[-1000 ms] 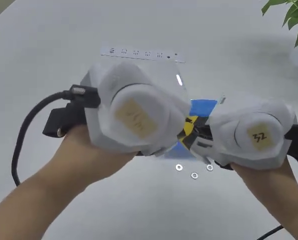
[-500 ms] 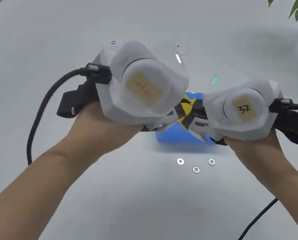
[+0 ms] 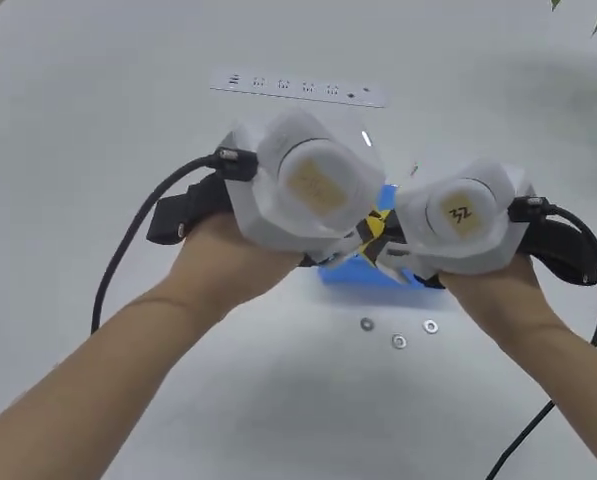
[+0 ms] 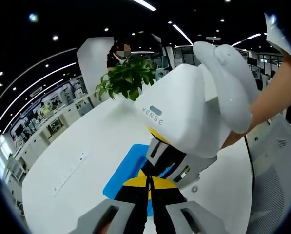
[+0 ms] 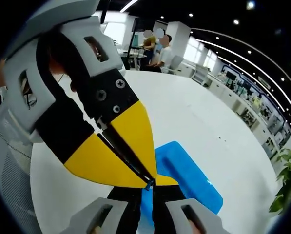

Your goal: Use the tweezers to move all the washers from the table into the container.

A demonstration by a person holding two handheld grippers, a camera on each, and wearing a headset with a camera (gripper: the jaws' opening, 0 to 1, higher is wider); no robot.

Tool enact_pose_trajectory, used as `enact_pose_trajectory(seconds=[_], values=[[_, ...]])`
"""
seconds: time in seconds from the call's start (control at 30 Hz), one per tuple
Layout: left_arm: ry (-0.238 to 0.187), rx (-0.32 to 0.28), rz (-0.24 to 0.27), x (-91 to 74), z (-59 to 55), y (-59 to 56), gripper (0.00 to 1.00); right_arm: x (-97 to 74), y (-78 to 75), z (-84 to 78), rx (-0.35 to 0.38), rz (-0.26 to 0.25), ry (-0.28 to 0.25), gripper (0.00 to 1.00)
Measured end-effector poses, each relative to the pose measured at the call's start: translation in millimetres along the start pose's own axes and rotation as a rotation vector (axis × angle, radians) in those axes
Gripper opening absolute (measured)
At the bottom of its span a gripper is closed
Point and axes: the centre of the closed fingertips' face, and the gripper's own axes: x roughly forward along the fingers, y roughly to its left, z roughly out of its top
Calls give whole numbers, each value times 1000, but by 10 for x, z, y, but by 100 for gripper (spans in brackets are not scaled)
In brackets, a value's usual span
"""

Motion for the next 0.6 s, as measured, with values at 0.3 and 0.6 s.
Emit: enact_pose_trajectory(seconds=[0.3,0.6], values=[[10,-32,-5,33,-79,54,0,86,20,-36,39,37,10,3],[12,-26,0,-24,-62,40,0,32,-4,15,7,-5,-8,5]])
